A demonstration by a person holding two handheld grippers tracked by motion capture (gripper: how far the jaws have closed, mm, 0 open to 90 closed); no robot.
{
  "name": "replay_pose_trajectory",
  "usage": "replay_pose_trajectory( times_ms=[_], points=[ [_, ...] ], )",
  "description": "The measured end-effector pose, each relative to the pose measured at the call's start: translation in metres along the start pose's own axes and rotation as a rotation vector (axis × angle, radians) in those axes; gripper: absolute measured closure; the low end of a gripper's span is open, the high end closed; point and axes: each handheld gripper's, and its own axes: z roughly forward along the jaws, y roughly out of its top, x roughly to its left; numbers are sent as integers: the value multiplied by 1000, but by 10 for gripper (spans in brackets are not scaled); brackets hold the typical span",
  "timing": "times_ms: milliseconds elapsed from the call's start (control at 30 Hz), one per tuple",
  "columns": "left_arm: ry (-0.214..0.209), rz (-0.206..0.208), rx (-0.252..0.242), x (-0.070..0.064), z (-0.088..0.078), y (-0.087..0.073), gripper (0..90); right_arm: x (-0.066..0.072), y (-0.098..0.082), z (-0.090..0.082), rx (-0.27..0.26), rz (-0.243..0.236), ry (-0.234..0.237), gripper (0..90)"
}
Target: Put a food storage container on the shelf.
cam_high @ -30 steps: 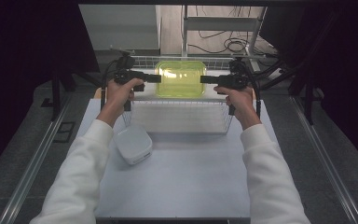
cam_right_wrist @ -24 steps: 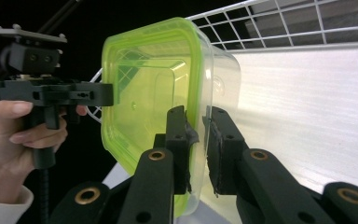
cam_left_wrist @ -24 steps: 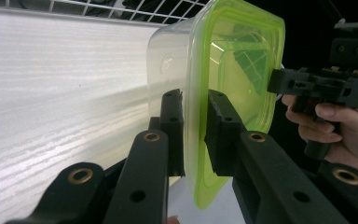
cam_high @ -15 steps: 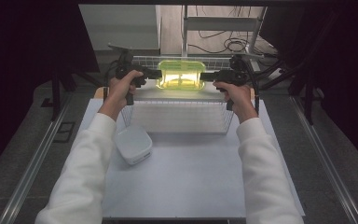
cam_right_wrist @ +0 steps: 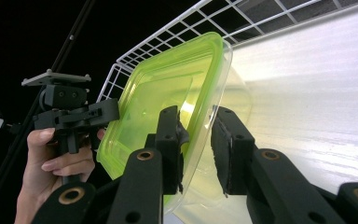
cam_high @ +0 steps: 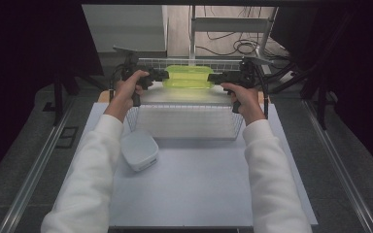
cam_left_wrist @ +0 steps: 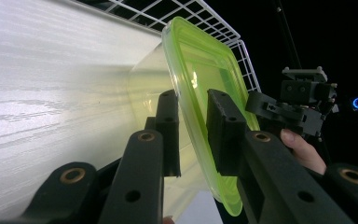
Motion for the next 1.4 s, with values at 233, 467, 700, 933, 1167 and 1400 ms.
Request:
replay_pose_trajectory(
  times_ms=[233, 467, 700, 933, 1167, 1400],
  points=[
    [117, 122, -57, -10, 0, -3, 523, 7, -3, -3, -70, -30, -41, 582],
    [163, 281, -100, -30, -7, -10, 327, 24, -7, -16, -167, -103, -123, 419],
    [230, 447, -120, -52, -22, -27, 254, 45, -17, -30, -182, -270, -189, 383],
    [260, 555, -91, -68, -45, -59, 251, 64, -36, -42, -64, -495, -233, 365],
    [248, 613, -52, -68, -66, -106, 249, 66, -64, -57, -2, -566, -212, 353],
    [247, 622, -24, -51, -81, -158, 253, 47, -105, -79, 3, -572, -166, 352]
  ],
)
